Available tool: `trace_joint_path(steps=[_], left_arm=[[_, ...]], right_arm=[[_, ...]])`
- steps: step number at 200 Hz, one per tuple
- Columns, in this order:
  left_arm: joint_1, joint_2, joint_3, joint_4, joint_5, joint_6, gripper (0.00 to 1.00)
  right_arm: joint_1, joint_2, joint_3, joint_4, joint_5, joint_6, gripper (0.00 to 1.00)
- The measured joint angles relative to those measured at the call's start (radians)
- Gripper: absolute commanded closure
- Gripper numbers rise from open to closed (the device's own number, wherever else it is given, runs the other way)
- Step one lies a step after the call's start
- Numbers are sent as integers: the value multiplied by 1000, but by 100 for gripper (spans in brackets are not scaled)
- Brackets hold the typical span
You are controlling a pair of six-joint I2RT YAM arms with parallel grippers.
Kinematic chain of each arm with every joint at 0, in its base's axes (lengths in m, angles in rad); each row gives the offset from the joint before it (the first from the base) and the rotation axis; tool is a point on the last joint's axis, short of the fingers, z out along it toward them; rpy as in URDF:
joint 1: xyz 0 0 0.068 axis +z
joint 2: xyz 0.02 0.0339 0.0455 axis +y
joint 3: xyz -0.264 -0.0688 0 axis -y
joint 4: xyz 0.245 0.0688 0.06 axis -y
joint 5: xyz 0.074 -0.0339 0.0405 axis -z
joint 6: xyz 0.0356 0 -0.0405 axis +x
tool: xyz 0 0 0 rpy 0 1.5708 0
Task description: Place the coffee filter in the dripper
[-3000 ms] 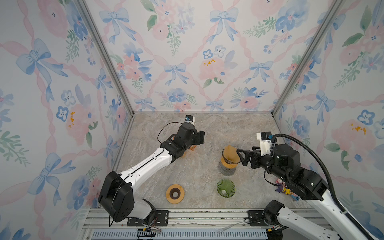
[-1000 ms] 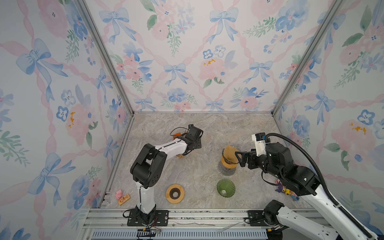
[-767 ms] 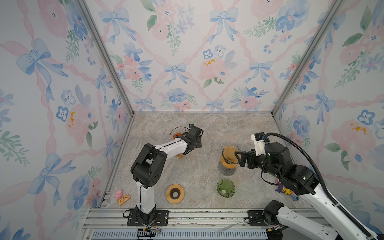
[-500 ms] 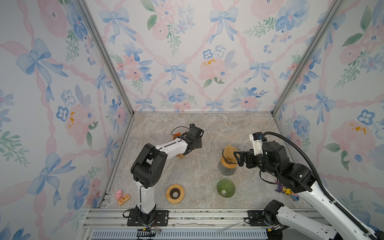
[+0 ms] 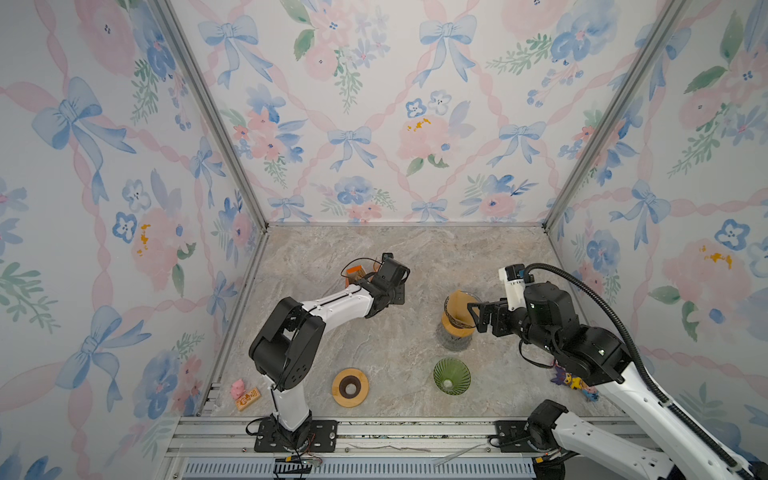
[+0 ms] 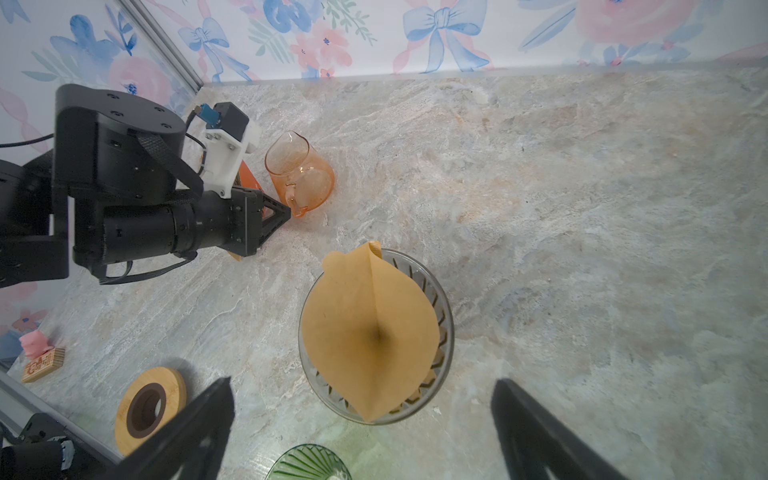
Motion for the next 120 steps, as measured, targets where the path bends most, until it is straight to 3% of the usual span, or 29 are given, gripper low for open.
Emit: trace_joint_path(steps=[23,71,120], left_arm=[[-1,-19,-9,0,-4,10,63],[0,-16,7,-1,-5,-18,63],[0,65,122,-1,-33,-104,65]], right_arm=[[0,5,0,0,0,0,2],[0,6,0,0,0,0,2],[-3,8,0,0,0,0,2]])
